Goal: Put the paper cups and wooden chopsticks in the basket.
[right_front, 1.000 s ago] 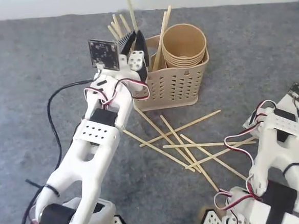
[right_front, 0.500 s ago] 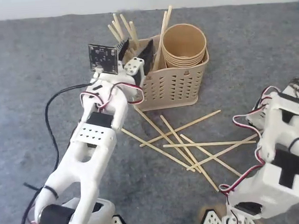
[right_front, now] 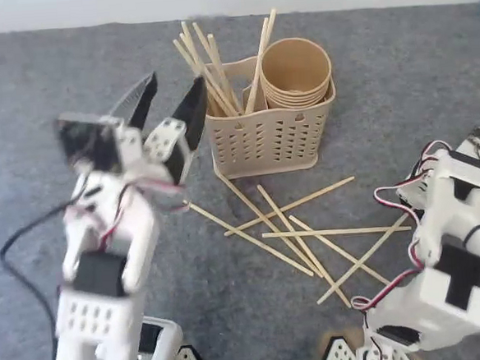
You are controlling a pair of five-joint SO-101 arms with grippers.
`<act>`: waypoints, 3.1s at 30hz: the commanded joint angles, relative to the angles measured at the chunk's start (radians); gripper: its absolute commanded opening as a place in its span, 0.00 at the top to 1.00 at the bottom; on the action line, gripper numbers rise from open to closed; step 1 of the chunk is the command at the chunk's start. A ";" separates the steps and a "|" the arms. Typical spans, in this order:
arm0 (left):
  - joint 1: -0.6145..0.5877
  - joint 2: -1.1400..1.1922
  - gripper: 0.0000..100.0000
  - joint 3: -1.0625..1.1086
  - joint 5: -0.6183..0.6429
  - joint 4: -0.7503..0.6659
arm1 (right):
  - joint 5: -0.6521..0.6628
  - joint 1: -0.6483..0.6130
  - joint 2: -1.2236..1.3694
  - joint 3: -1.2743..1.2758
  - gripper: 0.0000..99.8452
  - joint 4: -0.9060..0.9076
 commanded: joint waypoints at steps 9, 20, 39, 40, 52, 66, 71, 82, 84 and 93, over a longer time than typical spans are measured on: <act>-0.074 -0.097 0.79 0.062 -0.005 0.362 | -0.002 0.010 -0.665 0.023 0.99 0.128; -0.014 -0.104 0.79 0.297 -0.009 0.365 | 0.048 -0.021 -1.012 -0.327 0.99 0.259; 0.164 -0.094 0.83 0.529 -0.087 0.198 | -0.021 -0.515 -0.619 -0.888 0.99 -0.220; 0.167 -0.094 0.85 0.536 -0.103 0.189 | -0.020 -0.535 -0.587 -0.888 0.99 -0.272; 0.161 0.044 0.78 0.555 -0.124 0.061 | 0.031 -0.699 -0.292 -0.891 0.99 -0.455; 0.101 0.532 0.78 0.332 -0.123 -0.029 | 0.138 -0.773 -0.177 -0.887 0.89 -0.305; 0.100 0.532 0.78 0.291 -0.008 0.078 | 0.133 -0.780 -0.222 -0.890 0.91 -0.266; 0.014 0.542 0.78 0.254 0.130 0.227 | 0.097 -0.771 -0.539 -0.888 0.95 0.216; 0.003 0.543 0.78 0.254 0.157 0.212 | 0.061 -0.740 -0.561 -0.888 0.96 0.298; 0.003 0.924 0.78 0.087 0.173 0.192 | 0.203 -0.582 -0.542 -0.885 0.97 0.602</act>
